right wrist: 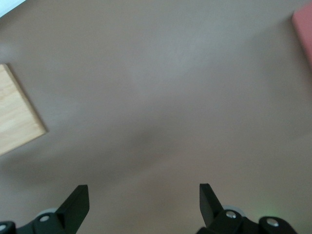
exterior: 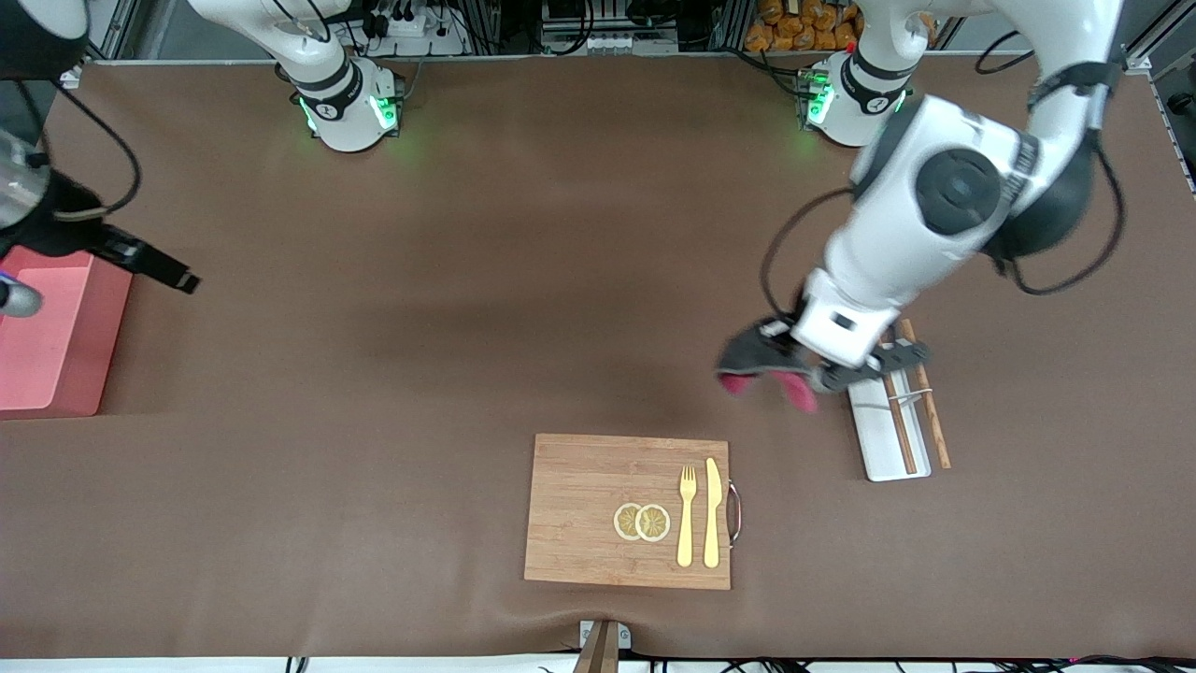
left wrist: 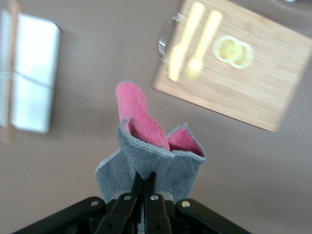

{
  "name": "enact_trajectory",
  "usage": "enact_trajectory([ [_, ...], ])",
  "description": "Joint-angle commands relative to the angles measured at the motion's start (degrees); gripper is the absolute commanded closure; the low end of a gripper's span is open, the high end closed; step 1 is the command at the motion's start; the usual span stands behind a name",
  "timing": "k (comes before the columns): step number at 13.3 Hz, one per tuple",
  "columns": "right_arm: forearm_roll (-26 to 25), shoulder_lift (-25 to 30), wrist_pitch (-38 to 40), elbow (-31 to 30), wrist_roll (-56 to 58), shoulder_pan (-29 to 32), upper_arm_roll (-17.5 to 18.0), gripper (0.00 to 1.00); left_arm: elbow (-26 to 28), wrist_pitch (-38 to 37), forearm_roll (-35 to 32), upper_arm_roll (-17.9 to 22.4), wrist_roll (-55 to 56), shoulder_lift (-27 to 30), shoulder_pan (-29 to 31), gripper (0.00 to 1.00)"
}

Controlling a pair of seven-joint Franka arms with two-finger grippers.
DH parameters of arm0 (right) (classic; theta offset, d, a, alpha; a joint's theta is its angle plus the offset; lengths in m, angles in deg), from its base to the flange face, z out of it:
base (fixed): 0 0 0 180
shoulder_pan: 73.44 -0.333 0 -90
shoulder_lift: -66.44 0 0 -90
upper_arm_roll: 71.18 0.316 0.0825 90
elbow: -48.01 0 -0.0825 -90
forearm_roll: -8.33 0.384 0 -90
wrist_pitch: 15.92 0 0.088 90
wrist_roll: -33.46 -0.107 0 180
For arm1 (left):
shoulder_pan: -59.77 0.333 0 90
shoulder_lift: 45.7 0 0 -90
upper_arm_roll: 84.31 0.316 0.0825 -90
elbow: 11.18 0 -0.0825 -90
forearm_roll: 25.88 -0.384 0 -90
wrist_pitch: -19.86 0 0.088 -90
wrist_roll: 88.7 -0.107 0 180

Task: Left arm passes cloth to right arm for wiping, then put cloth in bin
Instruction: 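Lift the cloth with the left gripper and carry it toward the table middle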

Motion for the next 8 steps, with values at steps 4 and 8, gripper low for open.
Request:
enact_trajectory([
  [4,13.5,-4.7,0.0,0.6,-26.2,-5.7,-0.3,0.00,-10.0,7.4,2.5,-4.8,25.7,-5.6,-8.4,1.00],
  [8,23.7,-8.4,-2.5,0.8,-36.0,-6.8,-0.3,0.00,-10.0,24.2,6.7,-4.7,44.1,-7.9,-14.0,1.00],
])
